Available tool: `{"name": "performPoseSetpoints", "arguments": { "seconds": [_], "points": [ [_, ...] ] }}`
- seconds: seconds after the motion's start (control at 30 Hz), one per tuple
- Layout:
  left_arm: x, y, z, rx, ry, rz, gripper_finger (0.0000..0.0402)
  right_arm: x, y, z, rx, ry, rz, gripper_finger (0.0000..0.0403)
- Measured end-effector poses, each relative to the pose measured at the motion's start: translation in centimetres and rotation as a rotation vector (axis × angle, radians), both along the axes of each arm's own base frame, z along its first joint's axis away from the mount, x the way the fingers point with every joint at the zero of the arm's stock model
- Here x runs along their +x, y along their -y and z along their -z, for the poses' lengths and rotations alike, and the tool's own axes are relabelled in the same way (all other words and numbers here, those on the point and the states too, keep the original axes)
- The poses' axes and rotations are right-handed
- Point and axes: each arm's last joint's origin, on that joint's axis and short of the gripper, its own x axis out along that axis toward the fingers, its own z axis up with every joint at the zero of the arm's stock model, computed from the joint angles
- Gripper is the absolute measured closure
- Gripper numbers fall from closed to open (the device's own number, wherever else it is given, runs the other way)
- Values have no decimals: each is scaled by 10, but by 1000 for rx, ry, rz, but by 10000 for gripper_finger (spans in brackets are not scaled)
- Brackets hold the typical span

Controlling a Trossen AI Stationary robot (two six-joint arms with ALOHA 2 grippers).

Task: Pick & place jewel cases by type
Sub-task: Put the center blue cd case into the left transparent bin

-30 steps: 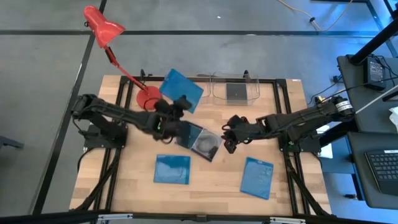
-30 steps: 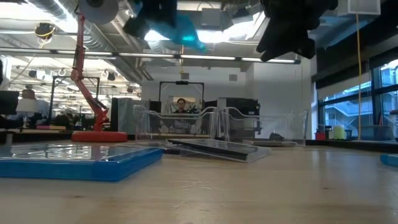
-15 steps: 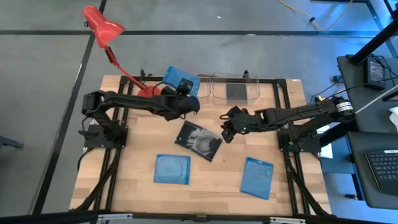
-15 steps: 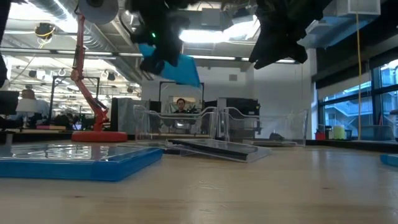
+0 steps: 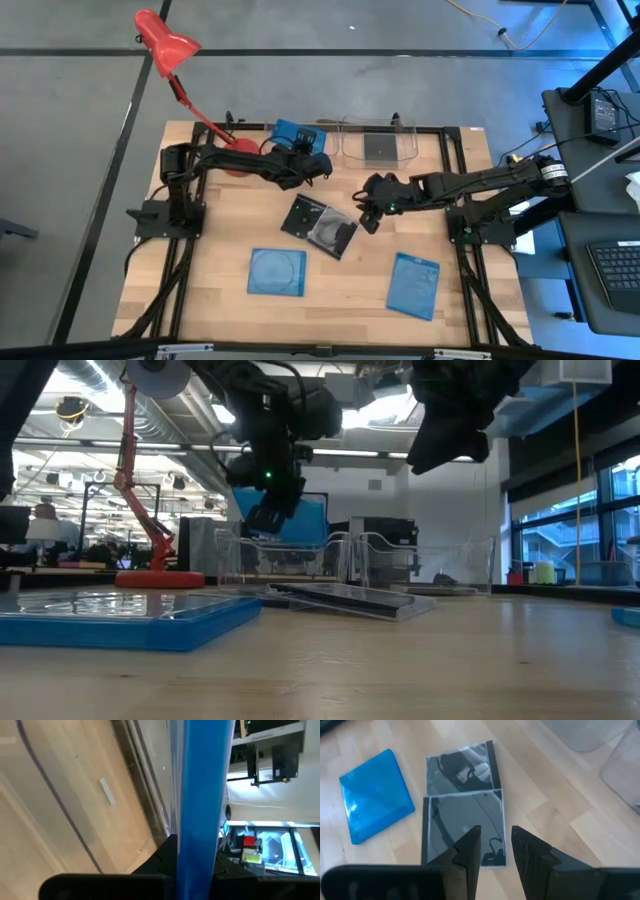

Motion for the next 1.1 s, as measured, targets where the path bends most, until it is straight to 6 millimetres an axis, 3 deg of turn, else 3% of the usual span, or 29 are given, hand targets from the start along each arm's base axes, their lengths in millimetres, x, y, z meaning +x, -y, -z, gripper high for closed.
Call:
{"name": "performPoseSetpoints", "arguments": {
  "seconds": [0.9,1.1],
  "points": [
    [-7,-38,13,-141,60,-27,377,-2,0,2,-8,-28,-5,290],
    [-6,-39,15,-140,54,-21,377,-2,0,2,-7,-28,-5,290]
  ]
}}
